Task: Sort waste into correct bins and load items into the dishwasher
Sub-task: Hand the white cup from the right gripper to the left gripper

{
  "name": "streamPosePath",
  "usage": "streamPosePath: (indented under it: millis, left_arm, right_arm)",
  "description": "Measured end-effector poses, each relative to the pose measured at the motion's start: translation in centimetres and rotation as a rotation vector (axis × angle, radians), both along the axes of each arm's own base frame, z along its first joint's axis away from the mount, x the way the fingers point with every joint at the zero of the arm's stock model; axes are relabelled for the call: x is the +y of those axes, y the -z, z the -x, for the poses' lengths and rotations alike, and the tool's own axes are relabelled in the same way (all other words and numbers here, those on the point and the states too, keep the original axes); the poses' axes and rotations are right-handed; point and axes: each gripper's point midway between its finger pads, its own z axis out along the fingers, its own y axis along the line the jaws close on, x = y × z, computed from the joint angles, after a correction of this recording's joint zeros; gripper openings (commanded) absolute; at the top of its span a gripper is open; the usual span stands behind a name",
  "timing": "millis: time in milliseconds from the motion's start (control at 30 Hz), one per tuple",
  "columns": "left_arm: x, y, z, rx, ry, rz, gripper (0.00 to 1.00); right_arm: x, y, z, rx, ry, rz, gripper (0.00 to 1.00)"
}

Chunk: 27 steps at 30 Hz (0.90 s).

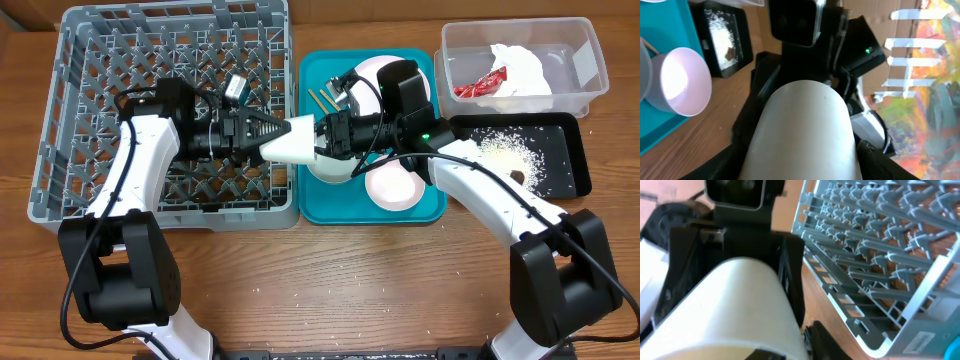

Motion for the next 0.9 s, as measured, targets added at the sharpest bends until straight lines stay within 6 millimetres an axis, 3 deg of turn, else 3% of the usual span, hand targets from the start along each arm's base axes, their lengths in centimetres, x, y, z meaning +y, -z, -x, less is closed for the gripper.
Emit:
streamPosePath:
  millis: [167, 400, 533, 700, 800, 900]
  left_arm:
    - [0.1, 1.2, 0.1, 0.006, 0.002, -0.070, 0.45]
    - [0.5, 3.0, 0.1, 0.019, 0.008, -0.210, 0.43]
    - [2.1, 2.5, -0.8, 0.000, 0.000, -0.453, 0.44]
    - [5.5, 0.1, -1.7, -0.073, -0.080, -0.850, 0.50]
    - [6.8, -1.1, -0.7, -0.081, -0.156, -1.071, 0.50]
    - [7.1, -0.9, 0.4, -0.045, -0.185, -1.215, 0.50]
  right_arm:
    - [-1.1, 0.1, -1.0, 0.006, 0.031, 0.001, 0.46]
    - [-5.8, 1.2, -3.7, 0.058, 0.137, 0.032, 0.51]
    - [-7.1, 2.7, -3.7, 0.094, 0.161, 0.086, 0.54]
    - [-7.8, 4.7, -3.7, 0.116, 0.208, 0.179, 0.57]
    - [-8.4, 5.7, -3.9, 0.118, 0.239, 0.233, 0.57]
    - [-9.3, 7.1, -3.8, 0.146, 0.277, 0.309, 0.59]
